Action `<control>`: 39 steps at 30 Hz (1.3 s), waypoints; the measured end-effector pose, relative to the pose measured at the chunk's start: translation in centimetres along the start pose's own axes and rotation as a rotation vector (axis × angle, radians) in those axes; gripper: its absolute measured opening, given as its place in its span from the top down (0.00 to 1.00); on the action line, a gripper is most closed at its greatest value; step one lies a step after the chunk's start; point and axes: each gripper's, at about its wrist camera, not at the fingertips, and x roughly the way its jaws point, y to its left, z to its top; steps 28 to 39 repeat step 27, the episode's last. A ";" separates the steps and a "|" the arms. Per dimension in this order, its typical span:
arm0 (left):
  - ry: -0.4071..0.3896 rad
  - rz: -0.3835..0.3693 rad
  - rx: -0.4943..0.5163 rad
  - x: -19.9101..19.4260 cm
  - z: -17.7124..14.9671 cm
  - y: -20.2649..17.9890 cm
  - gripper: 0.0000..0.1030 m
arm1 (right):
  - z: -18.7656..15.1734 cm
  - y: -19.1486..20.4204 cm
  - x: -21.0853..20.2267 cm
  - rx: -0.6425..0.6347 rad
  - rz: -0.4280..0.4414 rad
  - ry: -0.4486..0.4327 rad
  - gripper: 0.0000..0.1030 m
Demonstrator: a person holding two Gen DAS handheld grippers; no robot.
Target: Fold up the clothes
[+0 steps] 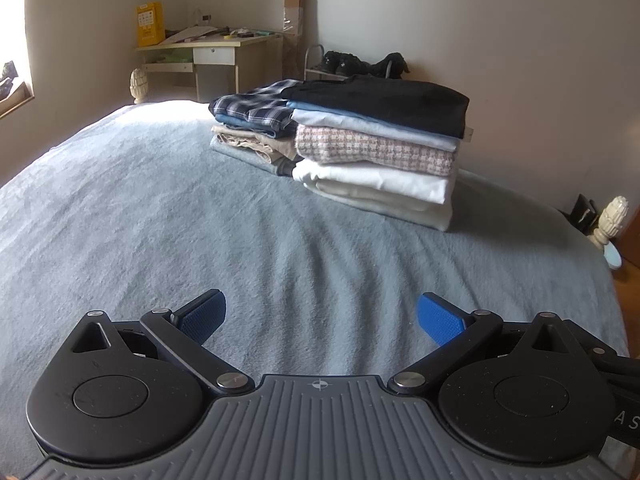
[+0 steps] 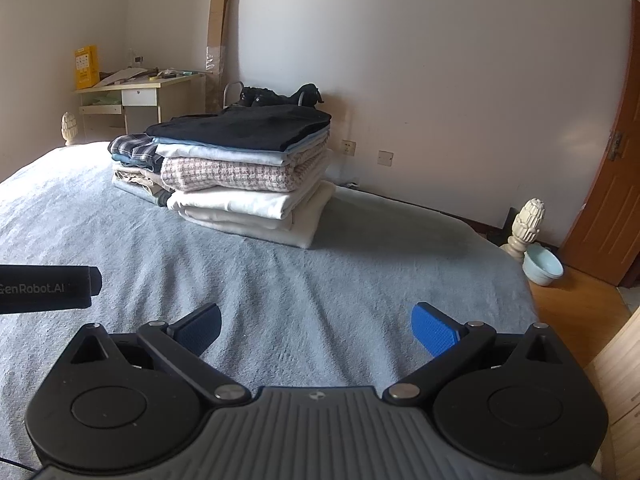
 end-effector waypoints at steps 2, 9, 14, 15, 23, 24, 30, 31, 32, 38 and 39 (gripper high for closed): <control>0.000 0.000 0.000 0.0 0.0 0.0 0.00 | 0.0 0.0 -0.1 -0.001 0.000 -0.001 0.00; 0.000 0.002 -0.001 -0.1 0.0 0.0 0.00 | -0.1 0.0 -0.2 0.000 0.000 -0.001 0.00; 0.002 0.003 -0.002 -0.1 0.0 0.1 0.00 | -0.1 0.1 -0.2 -0.001 0.000 -0.001 0.00; 0.003 0.003 -0.002 -0.1 0.0 0.1 0.00 | -0.1 0.1 -0.2 -0.001 0.000 -0.001 0.00; 0.005 0.003 -0.002 -0.2 -0.1 0.1 0.00 | -0.1 0.1 -0.3 -0.002 0.002 -0.001 0.00; 0.006 0.003 -0.002 -0.2 -0.1 0.1 0.00 | -0.1 0.1 -0.3 -0.002 0.002 -0.001 0.00; 0.006 0.004 -0.002 -0.2 -0.1 0.1 0.00 | -0.1 0.2 -0.2 0.000 0.002 0.000 0.00; 0.006 0.004 -0.002 -0.2 -0.1 0.1 0.00 | -0.1 0.2 -0.2 0.000 0.002 0.000 0.00; 0.006 0.004 -0.002 -0.2 -0.1 0.1 0.00 | -0.1 0.2 -0.2 0.000 0.002 0.000 0.00; 0.006 0.004 -0.002 -0.2 -0.1 0.1 0.00 | -0.1 0.2 -0.2 0.000 0.002 0.000 0.00; 0.006 0.004 -0.002 -0.2 -0.1 0.1 0.00 | -0.1 0.2 -0.2 0.000 0.002 0.000 0.00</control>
